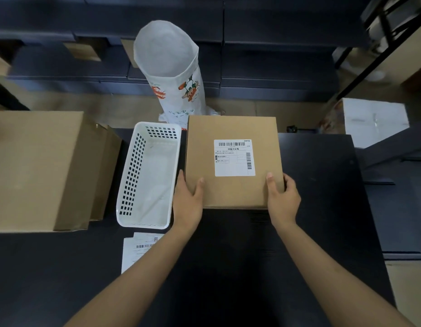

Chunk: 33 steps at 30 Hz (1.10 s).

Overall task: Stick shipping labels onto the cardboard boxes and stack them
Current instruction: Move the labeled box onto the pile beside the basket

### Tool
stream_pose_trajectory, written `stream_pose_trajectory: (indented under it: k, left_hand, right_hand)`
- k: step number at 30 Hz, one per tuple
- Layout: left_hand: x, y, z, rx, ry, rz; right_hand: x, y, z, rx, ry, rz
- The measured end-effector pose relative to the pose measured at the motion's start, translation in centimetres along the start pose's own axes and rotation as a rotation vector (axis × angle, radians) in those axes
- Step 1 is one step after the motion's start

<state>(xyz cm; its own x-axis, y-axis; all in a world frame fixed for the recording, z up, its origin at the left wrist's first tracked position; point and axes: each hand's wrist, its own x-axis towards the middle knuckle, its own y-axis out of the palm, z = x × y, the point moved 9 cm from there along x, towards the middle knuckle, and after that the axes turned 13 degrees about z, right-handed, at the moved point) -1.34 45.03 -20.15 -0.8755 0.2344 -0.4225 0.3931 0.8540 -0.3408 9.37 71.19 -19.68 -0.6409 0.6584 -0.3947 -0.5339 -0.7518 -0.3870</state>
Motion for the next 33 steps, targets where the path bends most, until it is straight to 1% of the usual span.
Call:
stream_pose_trajectory:
  k: [3,8,21,30,33]
  left_hand:
    - [-0.5,0.0,0.4,-0.016,-0.014,0.006]
    - [-0.8,-0.8,0.5,-0.024,0.023,0.012]
    - [-1.6,-1.2,1.2,-0.042,0.011,0.020]
    - [-2.2,-1.2,0.8,-0.041,-0.010,0.051]
    - [-3.3,-1.5,0.3,-0.058,-0.017,0.057]
  right_hand:
    - [-0.1,0.1,-0.1,0.006,0.012,0.005]
    - [-0.3,0.7,-0.1,-0.003,0.001,0.010]
    - [-0.4,1.4,0.2,-0.027,-0.017,0.067]
    - [-0.6,1.6,0.5,-0.104,-0.021,0.148]
    - [-1.1,1.6,0.7,-0.123,-0.026,0.148]
